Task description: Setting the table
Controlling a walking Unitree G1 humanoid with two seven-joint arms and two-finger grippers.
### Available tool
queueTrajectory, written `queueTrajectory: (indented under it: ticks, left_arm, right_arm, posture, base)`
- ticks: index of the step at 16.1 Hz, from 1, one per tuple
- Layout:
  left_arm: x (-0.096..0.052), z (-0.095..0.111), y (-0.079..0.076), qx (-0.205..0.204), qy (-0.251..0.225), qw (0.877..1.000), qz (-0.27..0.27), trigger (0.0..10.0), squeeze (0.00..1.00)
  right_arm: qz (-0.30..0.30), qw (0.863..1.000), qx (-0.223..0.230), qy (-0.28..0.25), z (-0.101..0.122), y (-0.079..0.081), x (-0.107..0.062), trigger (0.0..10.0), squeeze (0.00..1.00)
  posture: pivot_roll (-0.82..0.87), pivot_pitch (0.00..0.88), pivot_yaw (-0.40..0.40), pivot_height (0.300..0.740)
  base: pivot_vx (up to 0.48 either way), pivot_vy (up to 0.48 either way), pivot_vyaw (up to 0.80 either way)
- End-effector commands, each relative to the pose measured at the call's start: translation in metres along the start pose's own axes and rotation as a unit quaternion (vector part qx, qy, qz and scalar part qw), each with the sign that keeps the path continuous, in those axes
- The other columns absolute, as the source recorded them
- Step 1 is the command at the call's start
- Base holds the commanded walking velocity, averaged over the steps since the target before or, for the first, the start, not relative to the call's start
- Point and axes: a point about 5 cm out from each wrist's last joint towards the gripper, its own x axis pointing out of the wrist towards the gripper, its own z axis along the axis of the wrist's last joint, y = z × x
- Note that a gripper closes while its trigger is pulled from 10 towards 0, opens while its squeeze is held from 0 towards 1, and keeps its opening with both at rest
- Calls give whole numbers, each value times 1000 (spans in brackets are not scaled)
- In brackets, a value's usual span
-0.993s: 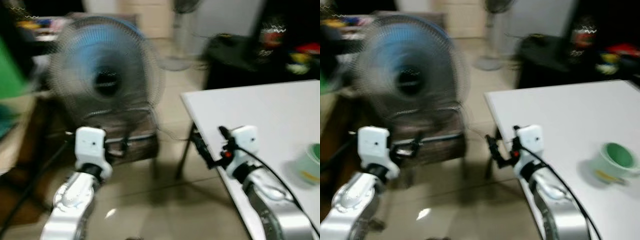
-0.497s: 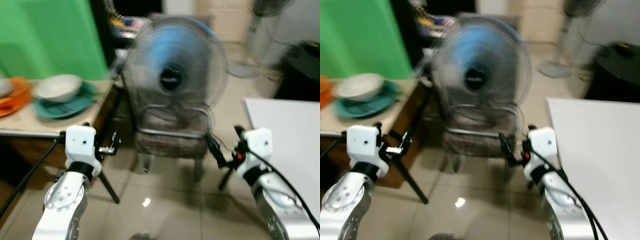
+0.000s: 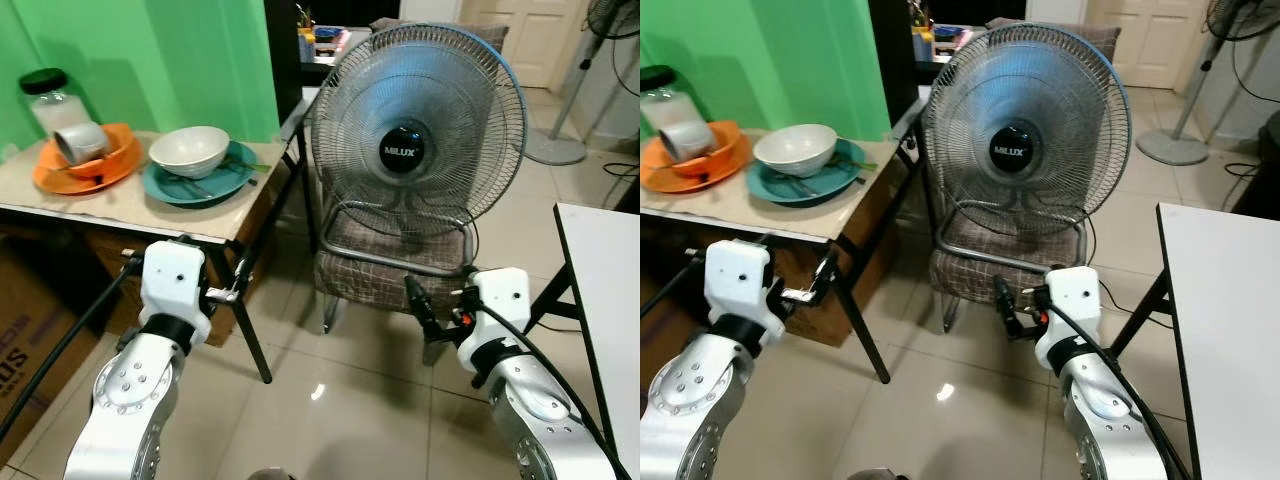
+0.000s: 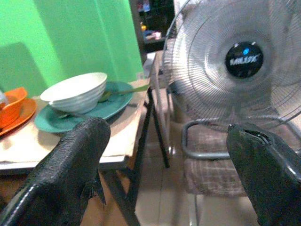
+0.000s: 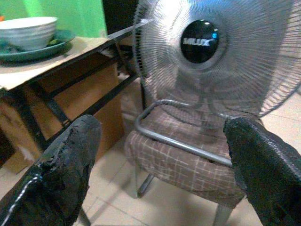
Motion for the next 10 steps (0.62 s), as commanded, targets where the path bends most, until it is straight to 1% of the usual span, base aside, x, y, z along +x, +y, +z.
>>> queueTrajectory:
  ticks: [1,3,7,10]
  left_arm:
    - [3,-2,0,3,5,1000,-9,10000,1000]
    - [4,-2,0,4,4,1000,-11,10000,1000]
    - [6,0,0,4,-1,1000,-12,10000,1000]
    - [5,0,1,2,-4,1000,-10,10000,1000]
  right_arm:
    - [-9,1000,-4,3,3,1,3,10000,1000]
    - [-15,1000,-15,6,4,0,3,10000,1000]
    - [7,1000,-1,9,3,3,5,10000,1000]
    - [11,1000,3,12,3,3,6,10000,1000]
  posture:
    - [18,0,69,740]
    - [17,0,69,740]
    - [23,0,61,740]
    - [33,0,52,740]
  base:
    - [0,337,0]
    - [0,337,0]
    - [0,337,0]
    - [0,341,0]
